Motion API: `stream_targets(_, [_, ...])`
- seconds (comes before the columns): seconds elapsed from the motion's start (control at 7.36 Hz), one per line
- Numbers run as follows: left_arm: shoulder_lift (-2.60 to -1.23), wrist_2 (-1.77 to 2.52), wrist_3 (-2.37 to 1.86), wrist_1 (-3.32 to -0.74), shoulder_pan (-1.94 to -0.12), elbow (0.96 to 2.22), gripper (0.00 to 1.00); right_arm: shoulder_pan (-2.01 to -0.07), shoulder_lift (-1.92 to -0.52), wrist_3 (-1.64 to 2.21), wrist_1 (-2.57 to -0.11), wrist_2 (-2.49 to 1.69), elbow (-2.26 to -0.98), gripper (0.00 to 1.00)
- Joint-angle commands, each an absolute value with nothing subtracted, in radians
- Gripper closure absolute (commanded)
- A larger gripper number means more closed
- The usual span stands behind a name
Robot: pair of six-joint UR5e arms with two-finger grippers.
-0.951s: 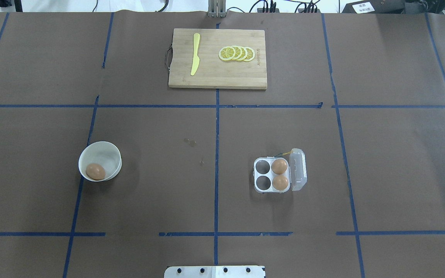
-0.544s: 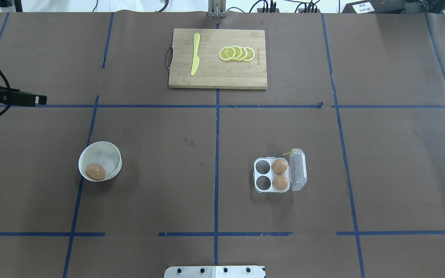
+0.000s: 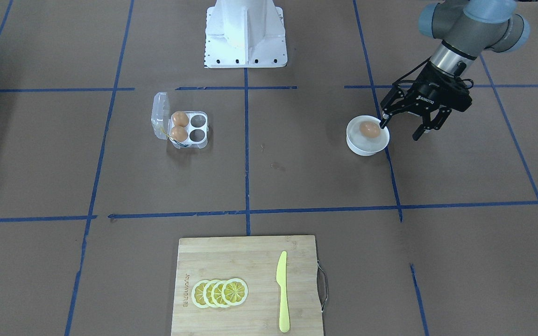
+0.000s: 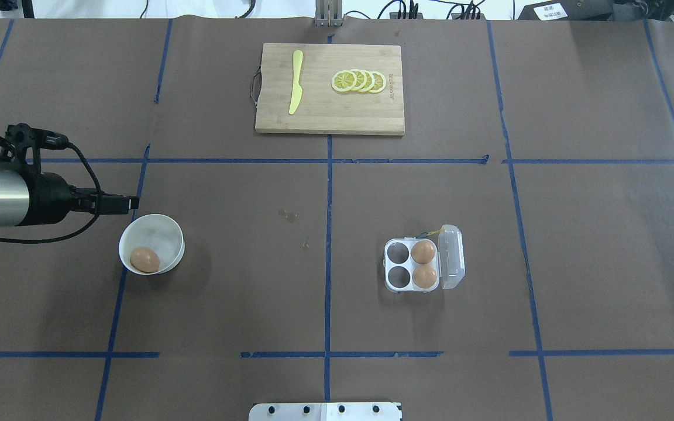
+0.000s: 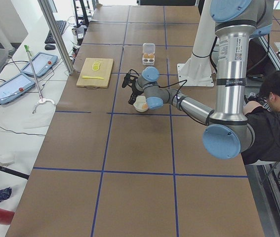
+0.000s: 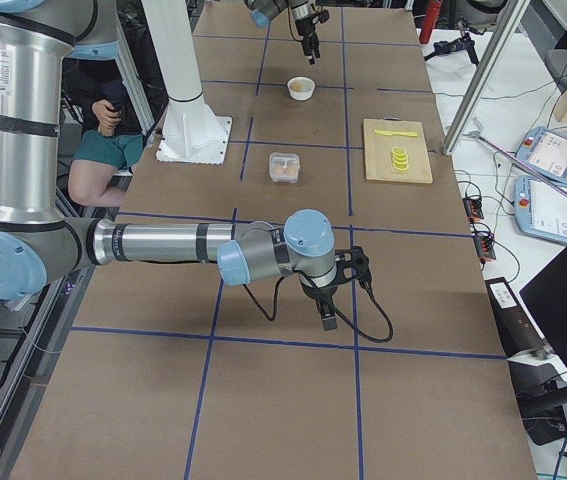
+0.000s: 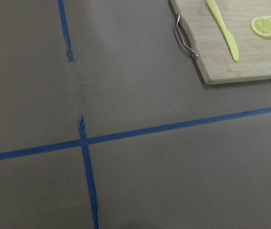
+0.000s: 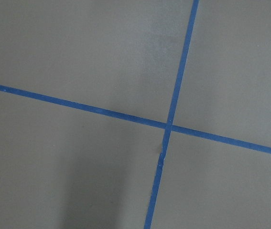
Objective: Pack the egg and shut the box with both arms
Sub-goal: 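Move the left gripper over the white bowl holding the brown egg, then lower the left gripper into the bowl and grasp the brown egg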
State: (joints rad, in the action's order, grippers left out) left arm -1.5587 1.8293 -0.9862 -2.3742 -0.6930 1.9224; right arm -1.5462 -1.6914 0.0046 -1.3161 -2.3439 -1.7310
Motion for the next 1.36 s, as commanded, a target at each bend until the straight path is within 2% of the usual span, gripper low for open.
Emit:
stream_targets(0.0, [-1.571, 1.798, -0.967, -2.32, -0.631, 1.921, 0.0, -1.546, -1.693, 0.003, -1.316, -2.344, -1.729, 0.0])
stream_targets(0.82, [-1.586, 1.95, -0.657, -2.229, -0.653, 1.907, 0.0, -1.546, -1.697, 0.0, -1.316, -2.344, -1.727, 0.0])
stream_targets(1.22, [-1.667, 1.954, -0.623, -2.112, -0.667, 1.875, 0.02, -1.546, -1.704, -0.002, -1.315, -2.344, -1.727, 0.0])
